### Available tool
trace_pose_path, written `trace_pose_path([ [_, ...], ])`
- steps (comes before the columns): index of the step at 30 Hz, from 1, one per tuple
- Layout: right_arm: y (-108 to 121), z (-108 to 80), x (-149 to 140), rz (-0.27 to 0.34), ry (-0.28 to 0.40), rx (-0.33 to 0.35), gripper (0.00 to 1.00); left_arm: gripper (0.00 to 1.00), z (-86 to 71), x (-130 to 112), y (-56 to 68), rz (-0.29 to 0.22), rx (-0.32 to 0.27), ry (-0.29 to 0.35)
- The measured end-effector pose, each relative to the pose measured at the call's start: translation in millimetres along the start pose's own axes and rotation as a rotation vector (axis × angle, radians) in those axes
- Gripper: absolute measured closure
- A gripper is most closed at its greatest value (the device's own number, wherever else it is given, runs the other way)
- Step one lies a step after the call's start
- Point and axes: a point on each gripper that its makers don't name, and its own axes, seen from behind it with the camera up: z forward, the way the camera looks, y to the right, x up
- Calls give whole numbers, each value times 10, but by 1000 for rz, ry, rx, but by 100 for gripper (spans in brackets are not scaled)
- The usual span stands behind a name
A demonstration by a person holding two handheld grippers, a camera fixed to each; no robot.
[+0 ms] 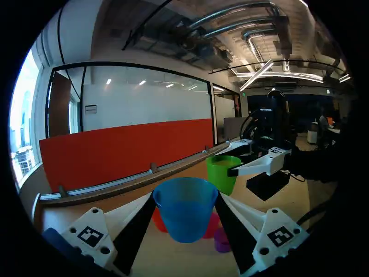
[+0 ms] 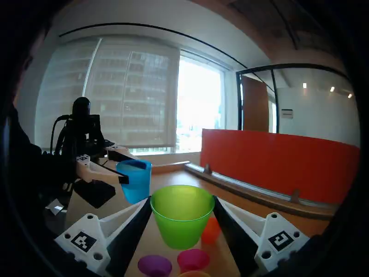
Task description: Pour water
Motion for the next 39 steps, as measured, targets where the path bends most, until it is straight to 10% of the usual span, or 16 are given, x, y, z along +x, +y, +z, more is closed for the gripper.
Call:
trace_pose_path([
  [39,-281,-11,-246,-5,-79,81,5,13,81,201,-84,208,30,-9],
])
